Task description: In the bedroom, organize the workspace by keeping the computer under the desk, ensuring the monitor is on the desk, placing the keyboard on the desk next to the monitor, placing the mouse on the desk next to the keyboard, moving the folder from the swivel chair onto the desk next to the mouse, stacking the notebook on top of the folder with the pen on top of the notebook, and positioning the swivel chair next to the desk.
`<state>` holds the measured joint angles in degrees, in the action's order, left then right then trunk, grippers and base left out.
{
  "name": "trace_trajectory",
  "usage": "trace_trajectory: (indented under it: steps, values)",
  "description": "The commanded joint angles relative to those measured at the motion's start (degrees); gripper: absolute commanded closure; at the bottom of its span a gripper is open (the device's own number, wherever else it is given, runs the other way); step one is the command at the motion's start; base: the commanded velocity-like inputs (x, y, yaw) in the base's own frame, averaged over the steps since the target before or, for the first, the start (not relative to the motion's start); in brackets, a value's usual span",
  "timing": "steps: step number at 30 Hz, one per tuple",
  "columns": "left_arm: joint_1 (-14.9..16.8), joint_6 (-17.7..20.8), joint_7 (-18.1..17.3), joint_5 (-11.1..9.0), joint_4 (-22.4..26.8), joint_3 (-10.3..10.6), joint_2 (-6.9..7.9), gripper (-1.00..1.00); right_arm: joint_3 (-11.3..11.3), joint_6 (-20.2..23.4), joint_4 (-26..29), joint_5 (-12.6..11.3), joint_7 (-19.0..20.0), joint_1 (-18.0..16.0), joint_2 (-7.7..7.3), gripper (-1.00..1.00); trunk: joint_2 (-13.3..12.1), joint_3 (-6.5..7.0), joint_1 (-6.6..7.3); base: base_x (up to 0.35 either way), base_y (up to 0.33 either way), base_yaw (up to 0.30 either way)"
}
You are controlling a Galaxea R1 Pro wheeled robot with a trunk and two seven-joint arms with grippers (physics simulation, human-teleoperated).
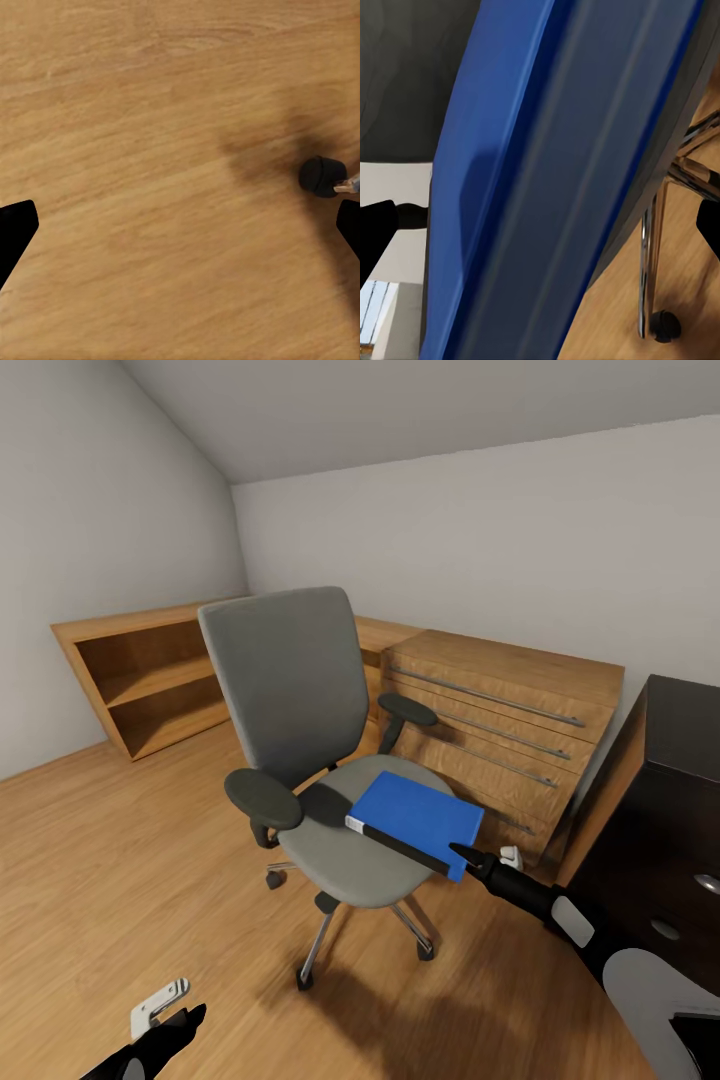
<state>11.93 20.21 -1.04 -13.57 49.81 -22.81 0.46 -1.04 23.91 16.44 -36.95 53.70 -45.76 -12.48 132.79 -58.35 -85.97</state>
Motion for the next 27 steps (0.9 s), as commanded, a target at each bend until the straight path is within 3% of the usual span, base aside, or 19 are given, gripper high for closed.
trace_trajectory:
  steps: [1,9,10,27]
  values:
    - [0.0,0.4,-0.1,-0.4,0.1,-0.1,-0.02,-1.00,-0.1,0.5,0.0,-0.2,0.1,0.0,0.00,-1.00,0.0,-0.05,0.01,0.000,0.000,0.000]
    - [0.0,0.4,-0.1,-0.4,0.1,-0.1,-0.02,-1.00,-0.1,0.7,0.0,-0.2,0.1,0.0,0.00,-1.00,0.0,-0.05,0.01,0.000,0.000,0.000]
    - [0.0,0.4,-0.1,-0.4,0.1,-0.1,-0.02,-1.00,-0.1,0.7,0.0,-0.2,0.1,0.0,0.00,1.00,0.0,-0.05,0.01,0.000,0.000,0.000]
    - [0.0,0.4,-0.2,-0.4,0.1,-0.1,-0.02,-1.00,-0.1,0.7,0.0,-0.2,0.2,0.0,0.00,1.00,-0.8,0.31,0.45,0.000,0.000,0.000]
